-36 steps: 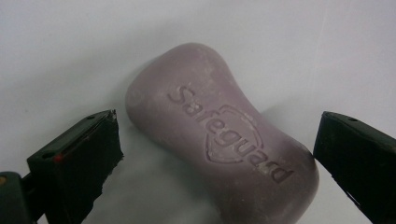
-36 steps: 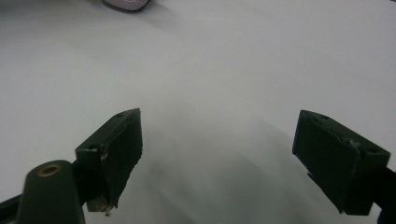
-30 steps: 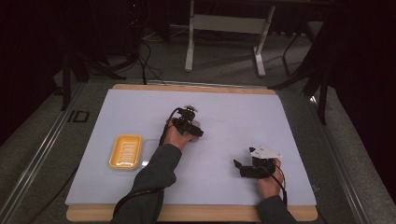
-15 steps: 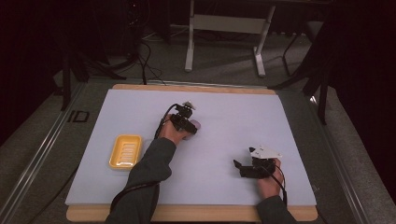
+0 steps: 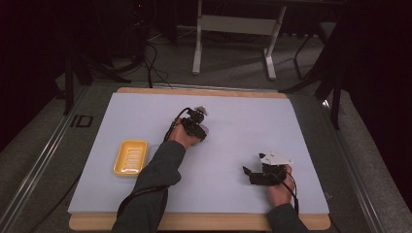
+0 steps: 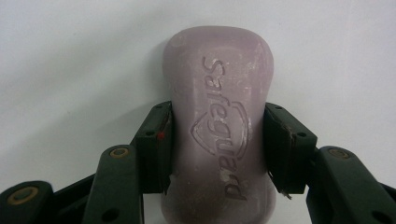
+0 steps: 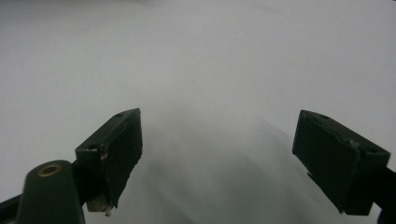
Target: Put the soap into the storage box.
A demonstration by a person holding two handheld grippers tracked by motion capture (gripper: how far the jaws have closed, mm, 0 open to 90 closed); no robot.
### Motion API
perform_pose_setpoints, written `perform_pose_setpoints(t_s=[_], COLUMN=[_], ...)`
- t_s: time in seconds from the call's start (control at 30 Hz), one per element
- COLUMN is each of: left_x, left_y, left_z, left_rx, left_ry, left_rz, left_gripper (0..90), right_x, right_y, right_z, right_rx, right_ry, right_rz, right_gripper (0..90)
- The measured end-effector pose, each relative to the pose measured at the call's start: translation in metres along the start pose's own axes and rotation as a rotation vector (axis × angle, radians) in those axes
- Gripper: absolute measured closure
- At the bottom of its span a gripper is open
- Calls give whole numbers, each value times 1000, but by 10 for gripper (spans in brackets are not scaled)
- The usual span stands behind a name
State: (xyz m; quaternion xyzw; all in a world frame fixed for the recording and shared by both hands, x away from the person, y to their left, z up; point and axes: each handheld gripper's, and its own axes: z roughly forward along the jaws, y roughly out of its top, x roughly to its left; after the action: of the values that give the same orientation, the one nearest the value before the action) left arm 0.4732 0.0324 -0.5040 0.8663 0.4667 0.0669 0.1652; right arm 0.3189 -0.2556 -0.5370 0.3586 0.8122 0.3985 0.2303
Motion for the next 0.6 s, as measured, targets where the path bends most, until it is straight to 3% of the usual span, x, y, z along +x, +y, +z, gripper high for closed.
perform_pose_setpoints(t_s=[0.13,0.27,0.6], left_x=[-4,-3,-4], left_y=[2,2,2], left_z=[0,1,-2], left_rx=[27,28,50], left_ry=[29,23,33], left_rz=[15,15,61], left_gripper=[481,482,490], right_x=[0,0,0], right_y=[0,0,0], right_z=[0,0,0], right_rx=[0,0,0], right_ry=[1,1,6], right_rz=[1,0,0], right_gripper=[156,156,156])
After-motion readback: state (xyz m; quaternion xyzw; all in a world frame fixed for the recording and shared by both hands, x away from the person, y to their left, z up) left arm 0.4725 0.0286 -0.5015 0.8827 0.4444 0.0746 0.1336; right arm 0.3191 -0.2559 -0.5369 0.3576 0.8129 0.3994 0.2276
